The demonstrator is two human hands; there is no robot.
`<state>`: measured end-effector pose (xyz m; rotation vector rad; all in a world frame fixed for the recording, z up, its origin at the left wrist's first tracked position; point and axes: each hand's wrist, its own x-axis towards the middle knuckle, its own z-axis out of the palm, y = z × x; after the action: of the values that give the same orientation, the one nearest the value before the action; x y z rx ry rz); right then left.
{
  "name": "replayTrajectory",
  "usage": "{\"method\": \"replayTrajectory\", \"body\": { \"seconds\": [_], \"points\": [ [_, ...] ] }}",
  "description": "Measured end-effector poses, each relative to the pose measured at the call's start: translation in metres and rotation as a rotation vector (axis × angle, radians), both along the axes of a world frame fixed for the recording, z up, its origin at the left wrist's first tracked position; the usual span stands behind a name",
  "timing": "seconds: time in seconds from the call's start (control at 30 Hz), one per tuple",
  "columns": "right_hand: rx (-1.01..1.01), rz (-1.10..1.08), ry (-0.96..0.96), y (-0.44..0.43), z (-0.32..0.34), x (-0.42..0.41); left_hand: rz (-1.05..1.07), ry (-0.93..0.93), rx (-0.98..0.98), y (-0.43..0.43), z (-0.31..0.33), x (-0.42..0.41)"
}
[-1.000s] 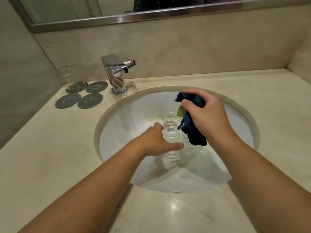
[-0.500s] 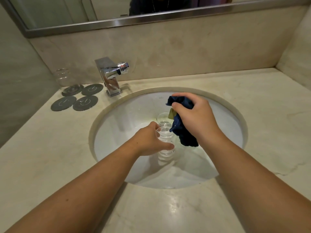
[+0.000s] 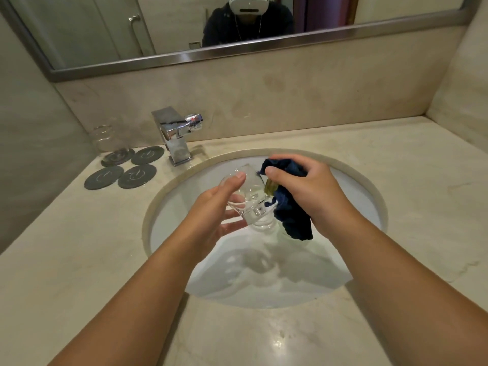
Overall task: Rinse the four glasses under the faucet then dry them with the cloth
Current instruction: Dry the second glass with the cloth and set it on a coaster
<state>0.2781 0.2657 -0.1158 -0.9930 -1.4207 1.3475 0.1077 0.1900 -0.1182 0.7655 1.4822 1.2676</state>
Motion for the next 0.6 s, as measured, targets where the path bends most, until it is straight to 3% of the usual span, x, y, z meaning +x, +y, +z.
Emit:
{"method": "replayTrajectory", "body": {
  "seconds": [0.1,0.33,0.6],
  "points": [
    [-0.028,0.047,-0.063,-0.0014,-0.0025,-0.0015,-0.042,-0.007,-0.052,0.001,-0.0038,-0.0047],
    [-0.252,0.177,-0.12,-0.0058,-0.0098,-0.0037,-0.106,0.172,-0.088,-0.0013,-0.0048,-0.0041],
    [-0.522,0.204,0.159,-0.0027,-0.0053,-0.0024,-0.202,0.215,0.06,-0.0065,-0.0011,-0.0046]
  ]
}}
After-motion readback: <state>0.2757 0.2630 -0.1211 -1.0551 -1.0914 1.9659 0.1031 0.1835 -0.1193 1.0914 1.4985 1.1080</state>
